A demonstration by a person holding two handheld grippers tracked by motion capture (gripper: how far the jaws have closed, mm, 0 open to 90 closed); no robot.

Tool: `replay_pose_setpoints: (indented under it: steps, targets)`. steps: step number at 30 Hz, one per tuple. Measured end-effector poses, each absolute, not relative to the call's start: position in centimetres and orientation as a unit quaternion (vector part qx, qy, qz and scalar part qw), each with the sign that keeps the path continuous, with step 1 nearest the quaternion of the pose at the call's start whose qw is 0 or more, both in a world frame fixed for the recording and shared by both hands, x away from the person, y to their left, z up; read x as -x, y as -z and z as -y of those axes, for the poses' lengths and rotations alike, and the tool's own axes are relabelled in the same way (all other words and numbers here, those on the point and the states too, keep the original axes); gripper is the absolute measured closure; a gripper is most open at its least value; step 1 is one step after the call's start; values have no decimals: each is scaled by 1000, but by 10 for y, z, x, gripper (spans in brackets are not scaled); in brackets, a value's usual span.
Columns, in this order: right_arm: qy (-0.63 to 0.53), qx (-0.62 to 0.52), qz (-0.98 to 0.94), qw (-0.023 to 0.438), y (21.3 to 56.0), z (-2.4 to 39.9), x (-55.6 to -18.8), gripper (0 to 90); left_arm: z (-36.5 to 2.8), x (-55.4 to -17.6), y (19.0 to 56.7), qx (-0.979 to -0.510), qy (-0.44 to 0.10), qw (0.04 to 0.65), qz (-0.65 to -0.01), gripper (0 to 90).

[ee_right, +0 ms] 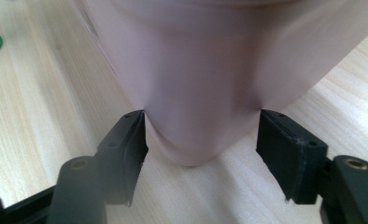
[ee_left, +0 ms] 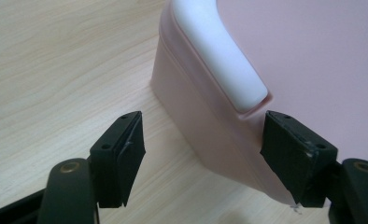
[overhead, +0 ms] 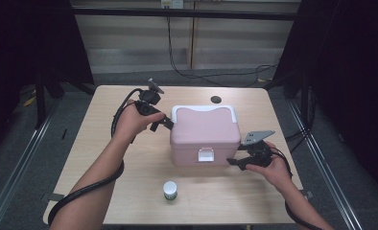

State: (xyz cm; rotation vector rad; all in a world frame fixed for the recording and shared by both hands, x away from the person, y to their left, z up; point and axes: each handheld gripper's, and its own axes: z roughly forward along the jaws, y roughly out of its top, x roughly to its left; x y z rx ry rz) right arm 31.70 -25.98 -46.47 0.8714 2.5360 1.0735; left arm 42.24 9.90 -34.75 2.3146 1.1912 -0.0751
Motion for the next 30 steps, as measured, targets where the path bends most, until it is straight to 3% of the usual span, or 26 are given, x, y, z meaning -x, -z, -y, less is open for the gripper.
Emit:
replay_pose_setpoints:
  steps: [11, 30]
  targets:
    - [-378, -285, -873, 122, 464, 249, -321, 338, -88, -421, 349, -842, 66, 286, -452, 288]
    - [-371, -262, -883, 120, 462, 221, -327, 339, -103, -416, 343, -840, 57, 253, -477, 316]
